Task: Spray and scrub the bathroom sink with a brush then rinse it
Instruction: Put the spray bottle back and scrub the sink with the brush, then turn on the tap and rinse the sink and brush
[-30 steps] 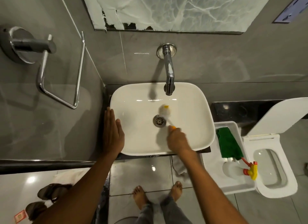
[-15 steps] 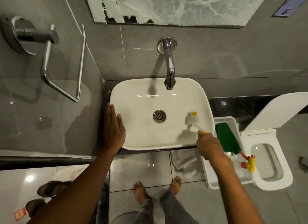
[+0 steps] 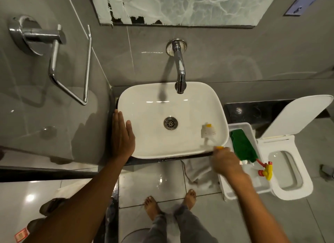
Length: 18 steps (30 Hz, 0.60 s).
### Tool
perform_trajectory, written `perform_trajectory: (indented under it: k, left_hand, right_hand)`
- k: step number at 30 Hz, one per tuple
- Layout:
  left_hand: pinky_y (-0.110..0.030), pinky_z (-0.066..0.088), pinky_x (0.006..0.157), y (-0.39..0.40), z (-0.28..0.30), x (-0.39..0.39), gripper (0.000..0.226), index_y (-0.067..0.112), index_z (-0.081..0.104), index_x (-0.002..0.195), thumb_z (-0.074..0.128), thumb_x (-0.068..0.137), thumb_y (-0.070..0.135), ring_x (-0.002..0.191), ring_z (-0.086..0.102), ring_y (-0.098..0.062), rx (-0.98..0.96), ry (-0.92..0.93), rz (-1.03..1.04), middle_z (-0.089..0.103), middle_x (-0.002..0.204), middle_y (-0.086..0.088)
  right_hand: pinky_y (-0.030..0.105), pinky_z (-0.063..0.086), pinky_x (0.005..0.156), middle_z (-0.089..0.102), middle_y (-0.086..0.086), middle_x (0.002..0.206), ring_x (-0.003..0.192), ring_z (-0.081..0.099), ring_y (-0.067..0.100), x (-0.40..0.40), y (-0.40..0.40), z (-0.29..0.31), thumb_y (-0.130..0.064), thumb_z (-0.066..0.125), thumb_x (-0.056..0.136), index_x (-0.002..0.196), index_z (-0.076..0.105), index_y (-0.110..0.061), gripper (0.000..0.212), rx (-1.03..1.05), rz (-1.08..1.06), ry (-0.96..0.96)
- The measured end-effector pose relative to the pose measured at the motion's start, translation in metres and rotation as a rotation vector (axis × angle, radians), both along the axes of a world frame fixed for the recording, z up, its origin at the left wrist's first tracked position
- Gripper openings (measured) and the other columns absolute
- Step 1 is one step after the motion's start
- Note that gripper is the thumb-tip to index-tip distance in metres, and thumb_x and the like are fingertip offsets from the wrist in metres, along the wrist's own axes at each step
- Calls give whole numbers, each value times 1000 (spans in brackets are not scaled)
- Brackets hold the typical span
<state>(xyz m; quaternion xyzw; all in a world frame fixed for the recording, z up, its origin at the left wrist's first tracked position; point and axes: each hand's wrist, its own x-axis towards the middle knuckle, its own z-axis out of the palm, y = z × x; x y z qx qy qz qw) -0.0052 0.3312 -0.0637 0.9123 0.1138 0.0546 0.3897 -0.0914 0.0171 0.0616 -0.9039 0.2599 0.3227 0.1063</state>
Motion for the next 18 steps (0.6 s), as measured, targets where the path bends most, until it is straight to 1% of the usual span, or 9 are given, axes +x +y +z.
perform_trajectory:
  k: [2, 5, 7, 9, 11, 13, 14, 16, 18]
  left_hand:
    - [-38, 16, 134, 0, 2, 1, 65, 10, 22, 169, 26, 112, 41, 167, 18, -27, -16, -4, 3, 18, 179, -8]
    - [-42, 19, 135, -1, 5, 0, 64, 6, 26, 168, 28, 112, 37, 166, 21, -29, -23, -20, 8, 21, 178, -11]
    - [-46, 21, 135, -1, 7, -1, 62, 4, 29, 166, 31, 112, 34, 165, 23, -31, -9, -29, 11, 24, 177, -13]
    - [-49, 24, 134, -2, 7, -3, 60, 1, 31, 165, 35, 113, 30, 164, 26, -34, 17, -40, 5, 26, 176, -16]
    - [-49, 25, 133, -2, 8, -3, 59, -1, 32, 164, 39, 113, 28, 163, 28, -36, 45, -44, -6, 27, 175, -18]
    - [-49, 24, 133, -2, 14, -2, 59, 0, 31, 164, 42, 114, 28, 163, 28, -38, 59, -20, -9, 25, 176, -18]
    - [-49, 23, 134, -3, 17, -2, 61, 0, 30, 165, 44, 113, 29, 163, 28, -38, 71, -5, -10, 25, 176, -18]
    - [-49, 20, 134, -5, 22, -2, 64, -1, 31, 164, 48, 112, 32, 163, 27, -39, 118, 17, -21, 27, 175, -19]
    - [-52, 26, 130, -9, 31, 0, 57, -3, 49, 153, 53, 110, 35, 154, 41, -43, 192, -54, -40, 46, 164, -24]
  right_hand:
    - [48, 51, 105, 59, 25, 145, 131, 61, 43, 0, -22, 7, -31, 26, 115, 144, 55, -4, 49, -54, -17, 18]
    - [43, 55, 99, 65, 23, 140, 125, 67, 40, 5, 19, 17, -13, 34, 112, 136, 60, -5, 37, 44, 205, 80]
    - [38, 60, 77, 70, 23, 131, 105, 74, 36, 10, 62, 15, -2, 38, 108, 132, 61, -4, 33, 204, 372, 120]
    - [31, 49, 50, 70, 19, 105, 83, 72, 35, 13, 100, 11, 5, 44, 101, 122, 61, -8, 29, 341, 448, 133]
    - [28, 45, 43, 58, 10, 84, 78, 68, 35, 14, 128, 4, 7, 45, 100, 118, 59, -11, 29, 406, 445, 80]
    - [32, 50, 60, 54, 10, 81, 95, 71, 43, 14, 140, -5, -4, 41, 109, 132, 59, -5, 29, 422, 392, -30]
    - [34, 52, 69, 59, 14, 88, 106, 71, 46, 14, 140, -7, -9, 39, 111, 136, 57, -2, 32, 418, 360, -67]
    - [39, 56, 80, 64, 26, 120, 118, 67, 48, 10, 133, -12, -15, 37, 113, 139, 55, 0, 34, 418, 275, -90]
    - [45, 56, 93, 63, 29, 131, 121, 66, 47, 4, 118, -16, -27, 34, 116, 136, 56, 3, 42, 445, 144, -146]
